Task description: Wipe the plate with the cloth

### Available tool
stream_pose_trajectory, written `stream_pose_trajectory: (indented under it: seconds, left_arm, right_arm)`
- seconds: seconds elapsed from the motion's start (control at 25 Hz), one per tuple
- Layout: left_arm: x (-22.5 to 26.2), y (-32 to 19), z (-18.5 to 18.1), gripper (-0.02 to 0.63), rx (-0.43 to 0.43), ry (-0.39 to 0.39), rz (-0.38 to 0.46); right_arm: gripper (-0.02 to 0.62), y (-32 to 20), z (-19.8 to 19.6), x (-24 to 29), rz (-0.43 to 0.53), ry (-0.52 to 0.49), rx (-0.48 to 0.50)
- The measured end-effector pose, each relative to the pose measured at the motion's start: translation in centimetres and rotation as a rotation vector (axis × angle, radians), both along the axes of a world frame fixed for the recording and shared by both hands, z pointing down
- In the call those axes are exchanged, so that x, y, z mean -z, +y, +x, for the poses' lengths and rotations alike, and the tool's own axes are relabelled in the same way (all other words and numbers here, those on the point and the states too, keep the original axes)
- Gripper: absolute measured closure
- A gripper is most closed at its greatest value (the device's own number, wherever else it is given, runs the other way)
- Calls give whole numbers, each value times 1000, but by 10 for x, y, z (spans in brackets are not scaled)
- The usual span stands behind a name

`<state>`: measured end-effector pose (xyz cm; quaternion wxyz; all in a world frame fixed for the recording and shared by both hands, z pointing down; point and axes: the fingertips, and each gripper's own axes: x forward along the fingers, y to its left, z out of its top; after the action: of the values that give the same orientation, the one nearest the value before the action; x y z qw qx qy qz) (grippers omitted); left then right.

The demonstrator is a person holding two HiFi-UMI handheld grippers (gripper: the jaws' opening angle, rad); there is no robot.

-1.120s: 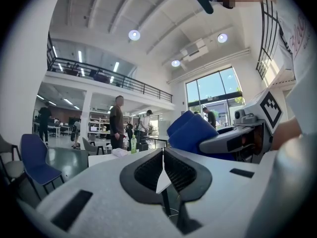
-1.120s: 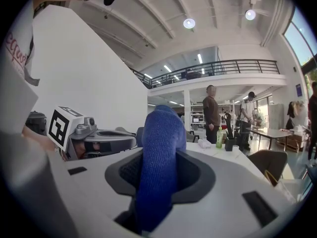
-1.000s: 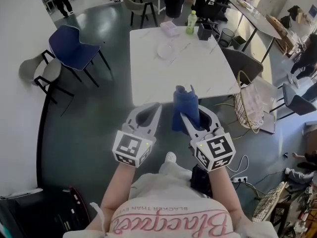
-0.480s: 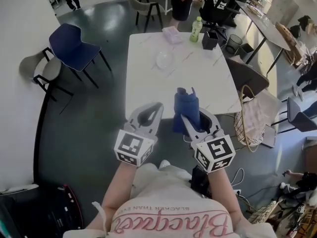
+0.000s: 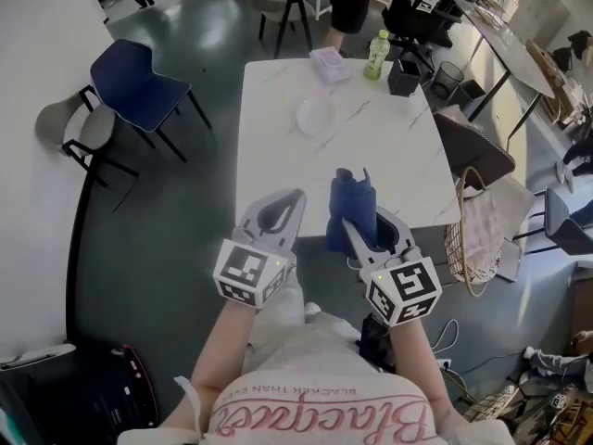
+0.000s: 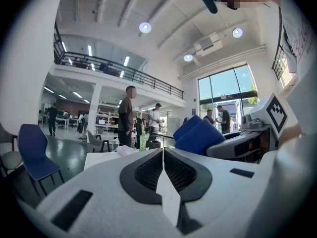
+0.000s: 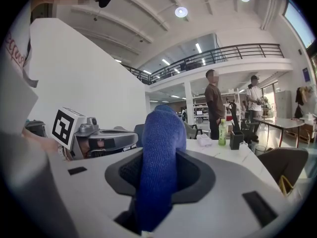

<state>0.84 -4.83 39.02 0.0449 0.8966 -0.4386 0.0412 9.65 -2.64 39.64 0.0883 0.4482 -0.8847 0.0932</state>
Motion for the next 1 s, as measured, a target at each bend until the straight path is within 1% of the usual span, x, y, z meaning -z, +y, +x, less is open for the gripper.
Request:
stream_pose_trajectory:
  seconds: [0.28, 0.6, 0.8, 1.0]
  left_arm:
    - [-8, -90, -9, 601, -39, -15, -24]
    - [-16, -176, -22, 601, -117, -18, -61]
    - [-30, -218, -30, 601, -143, -26, -92]
    - [-44, -244, -39, 601, -157, -40, -124]
  right_arm:
    - [466, -84, -8, -4, -18, -4, -43]
    - [466, -163, -25, -6, -44, -11, -107]
    - [466, -196, -33, -15, -72, 3, -136]
    - [466, -218, -41, -22, -92, 19, -144]
